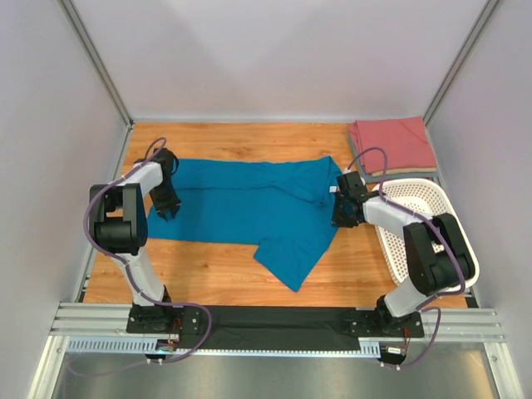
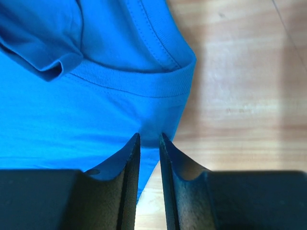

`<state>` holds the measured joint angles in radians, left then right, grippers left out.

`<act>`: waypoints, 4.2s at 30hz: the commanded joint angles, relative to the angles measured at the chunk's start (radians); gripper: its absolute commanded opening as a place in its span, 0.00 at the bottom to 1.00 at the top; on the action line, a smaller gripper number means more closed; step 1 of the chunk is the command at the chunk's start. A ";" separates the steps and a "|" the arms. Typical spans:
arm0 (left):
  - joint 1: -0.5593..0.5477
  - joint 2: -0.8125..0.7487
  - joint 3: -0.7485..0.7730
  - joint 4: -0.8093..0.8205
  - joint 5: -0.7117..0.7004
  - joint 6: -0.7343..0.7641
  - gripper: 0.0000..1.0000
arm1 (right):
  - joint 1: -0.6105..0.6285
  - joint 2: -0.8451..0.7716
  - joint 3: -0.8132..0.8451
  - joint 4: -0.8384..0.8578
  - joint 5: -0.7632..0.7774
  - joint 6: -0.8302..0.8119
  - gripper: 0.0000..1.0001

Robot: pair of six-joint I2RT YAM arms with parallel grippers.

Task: Fold and stack the t-shirts
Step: Fold the tshirt

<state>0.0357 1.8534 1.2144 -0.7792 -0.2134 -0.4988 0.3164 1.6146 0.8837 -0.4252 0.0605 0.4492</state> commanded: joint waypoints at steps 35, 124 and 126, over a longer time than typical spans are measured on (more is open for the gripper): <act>-0.033 -0.330 -0.006 0.077 0.500 0.134 0.41 | 0.023 0.452 0.669 -0.168 -0.471 -0.581 0.50; -0.490 0.020 0.246 0.291 0.424 -0.231 0.41 | 0.072 0.309 0.507 0.123 -0.134 -0.030 0.13; -0.490 -0.014 0.212 0.284 0.384 -0.225 0.41 | 0.073 0.347 0.541 0.135 -0.162 -0.030 0.11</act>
<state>-0.4507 1.9041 1.4586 -0.4656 0.2573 -0.7044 0.3820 1.9110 1.3544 -0.3386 -0.0521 0.4118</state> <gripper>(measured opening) 0.414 0.122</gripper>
